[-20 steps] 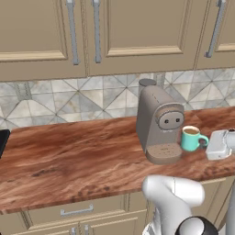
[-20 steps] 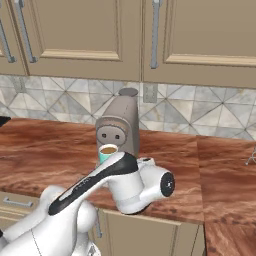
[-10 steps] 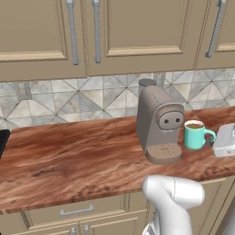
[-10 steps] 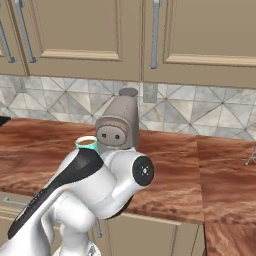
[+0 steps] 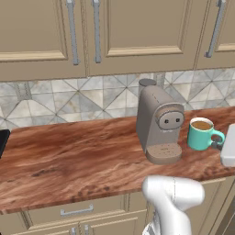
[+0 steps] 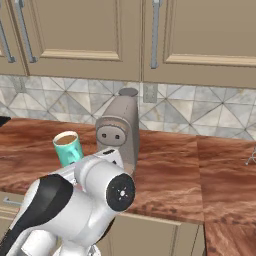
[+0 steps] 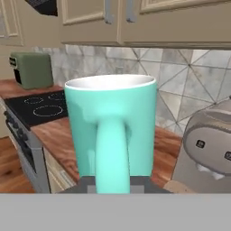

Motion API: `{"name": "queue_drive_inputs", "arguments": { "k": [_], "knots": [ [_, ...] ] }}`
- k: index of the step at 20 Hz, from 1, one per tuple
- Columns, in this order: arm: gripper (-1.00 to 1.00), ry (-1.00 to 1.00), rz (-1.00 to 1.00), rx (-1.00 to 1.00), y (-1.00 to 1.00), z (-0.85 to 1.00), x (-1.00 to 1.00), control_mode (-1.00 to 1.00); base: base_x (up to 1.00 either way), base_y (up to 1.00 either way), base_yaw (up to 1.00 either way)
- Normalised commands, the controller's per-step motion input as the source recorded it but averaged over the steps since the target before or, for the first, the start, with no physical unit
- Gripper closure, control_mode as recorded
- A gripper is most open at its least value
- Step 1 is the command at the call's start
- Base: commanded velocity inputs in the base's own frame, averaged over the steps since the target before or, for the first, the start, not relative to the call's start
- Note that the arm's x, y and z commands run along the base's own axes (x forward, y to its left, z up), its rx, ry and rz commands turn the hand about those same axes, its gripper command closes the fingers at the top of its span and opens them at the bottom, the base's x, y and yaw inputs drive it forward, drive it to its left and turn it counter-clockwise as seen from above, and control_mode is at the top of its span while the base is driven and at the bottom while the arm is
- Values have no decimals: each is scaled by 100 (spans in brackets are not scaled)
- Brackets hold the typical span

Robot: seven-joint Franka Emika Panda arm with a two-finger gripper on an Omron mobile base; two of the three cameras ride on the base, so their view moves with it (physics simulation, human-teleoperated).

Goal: Pick up the brewed coffee from the coffee machine and place it next to the breakfast plate on the dining counter.

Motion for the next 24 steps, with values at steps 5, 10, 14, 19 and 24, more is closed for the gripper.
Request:
{"name": "queue_drive_inputs", "arguments": {
  "k": [5,10,14,19,24],
  "knots": [
    [100,-7,3,0,35,59,-36,-100,0,0,0],
    [100,-2,3,-1,35,21,-23,100,-15,31,5],
    [100,0,0,0,0,0,0,100,-32,86,27],
    [100,0,0,0,0,0,0,100,-36,81,47],
    [100,0,0,0,0,0,0,100,-43,69,59]
  ]
}}
